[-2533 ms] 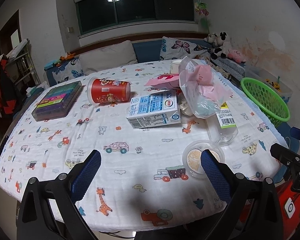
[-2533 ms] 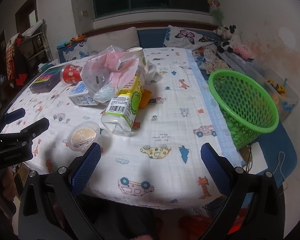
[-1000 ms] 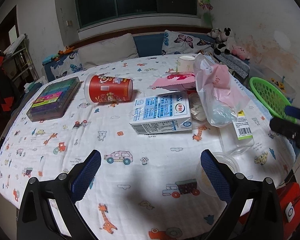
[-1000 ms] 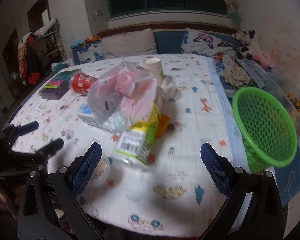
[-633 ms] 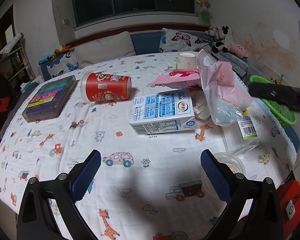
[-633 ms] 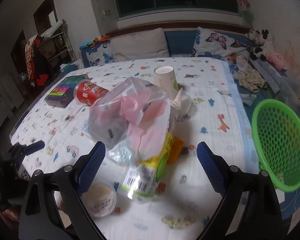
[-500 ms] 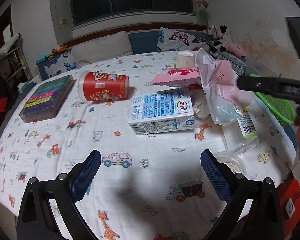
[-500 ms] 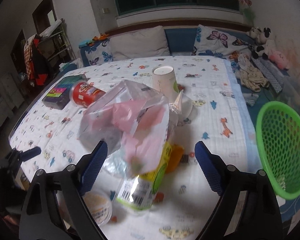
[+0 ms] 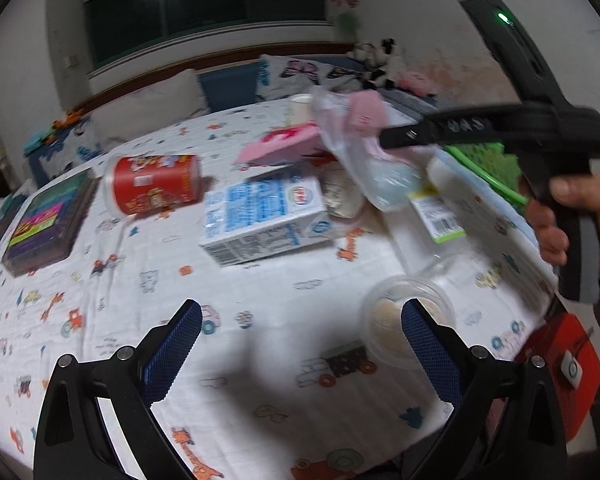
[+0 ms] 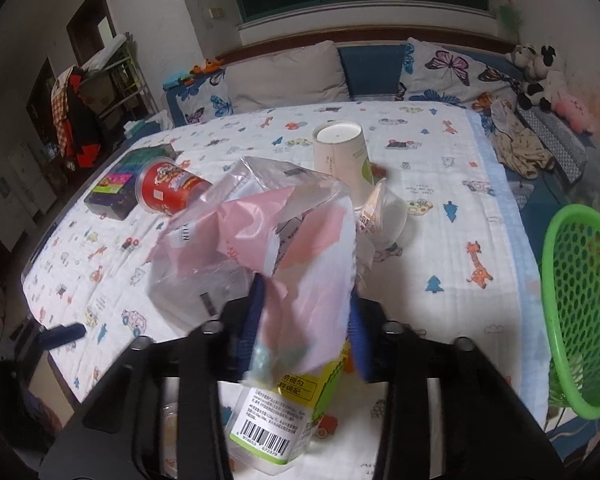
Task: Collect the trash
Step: 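Reach the right tool to the clear plastic bag and close on it, then lift the plastic bag with the right tool while the left tool grasps the clear cup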
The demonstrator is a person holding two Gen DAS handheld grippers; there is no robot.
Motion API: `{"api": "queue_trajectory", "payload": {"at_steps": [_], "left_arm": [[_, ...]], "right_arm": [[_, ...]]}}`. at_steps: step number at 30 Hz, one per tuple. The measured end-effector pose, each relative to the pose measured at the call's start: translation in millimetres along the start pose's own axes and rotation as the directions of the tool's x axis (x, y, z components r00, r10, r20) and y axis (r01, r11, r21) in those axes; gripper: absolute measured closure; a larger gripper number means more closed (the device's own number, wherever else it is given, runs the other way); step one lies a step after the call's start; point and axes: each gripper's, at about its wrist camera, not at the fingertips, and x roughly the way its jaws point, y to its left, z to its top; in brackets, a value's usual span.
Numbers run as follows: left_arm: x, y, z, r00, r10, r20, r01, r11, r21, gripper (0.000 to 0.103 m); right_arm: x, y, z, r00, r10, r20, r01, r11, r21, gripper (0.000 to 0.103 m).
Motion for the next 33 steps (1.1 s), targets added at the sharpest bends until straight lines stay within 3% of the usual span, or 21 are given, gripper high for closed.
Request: {"api": "queue_trajectory", "payload": {"at_steps": [5,10,17,20,21,22,23,24,25,27,30,33], "left_arm": [[2.5,-13.7,-4.5,0.997,-0.079,-0.015,0.08,0.995,0.056,0.006],[12.6,-28.7,-7.9,0.991,-0.128,-0.034,0.131,0.986,0.107,0.006],[31.6,-37.2,-2.2,0.98,-0.185,-0.071,0.192,0.976,0.105,0.006],[38.2,-40.5,0.2,0.978,-0.194,-0.075,0.202,0.973,0.117,0.006],[38.7,-41.8,0.3,0.977,-0.199,-0.074,0.206,0.971,0.119,0.007],[40.8,-43.0,0.8,0.977,-0.202,-0.073,0.209,0.97,0.122,0.007],[42.1,-43.7,1.4,0.976,-0.205,-0.071,0.212,0.969,0.123,0.007],[40.5,-44.2,0.6,0.975,-0.209,-0.069,0.217,0.969,0.122,0.008],[41.6,-44.8,1.2,0.974,-0.215,-0.066,0.222,0.967,0.123,0.011],[43.3,-46.0,-0.6,0.972,-0.223,-0.071,0.231,0.965,0.125,0.021],[46.3,-45.3,-1.3,0.969,-0.234,-0.078,0.242,0.963,0.115,0.025],[45.6,-47.9,-4.0,0.969,-0.239,-0.063,0.245,0.962,0.119,0.027]], "right_arm": [[-11.6,2.3,0.2,0.999,-0.018,0.042,0.019,1.0,-0.012,0.086],[-26.0,2.4,2.2,0.995,-0.034,0.094,0.036,0.999,-0.01,0.093],[-45.4,-4.2,7.3,0.989,-0.045,0.142,0.045,0.999,0.004,0.094],[-45.6,-8.3,9.5,0.992,-0.007,0.13,0.003,1.0,0.029,0.091],[-45.6,-9.4,10.0,0.992,-0.001,0.128,-0.003,0.999,0.033,0.087],[-44.9,-9.9,10.4,0.992,0.008,0.128,-0.012,0.999,0.034,0.071],[-44.9,-9.7,10.8,0.991,0.003,0.133,-0.008,0.999,0.035,0.049],[-45.2,-8.9,11.1,0.99,-0.008,0.14,0.003,0.999,0.035,0.04],[-45.6,-7.6,11.6,0.989,-0.005,0.145,0.001,1.0,0.031,0.035],[-44.7,-4.6,14.2,0.989,0.016,0.144,-0.02,0.999,0.027,0.034],[-37.1,0.9,19.3,0.99,0.076,0.117,-0.079,0.997,0.026,0.022],[-26.8,8.8,24.8,0.993,0.087,0.085,-0.088,0.996,0.009,0.009]]}}
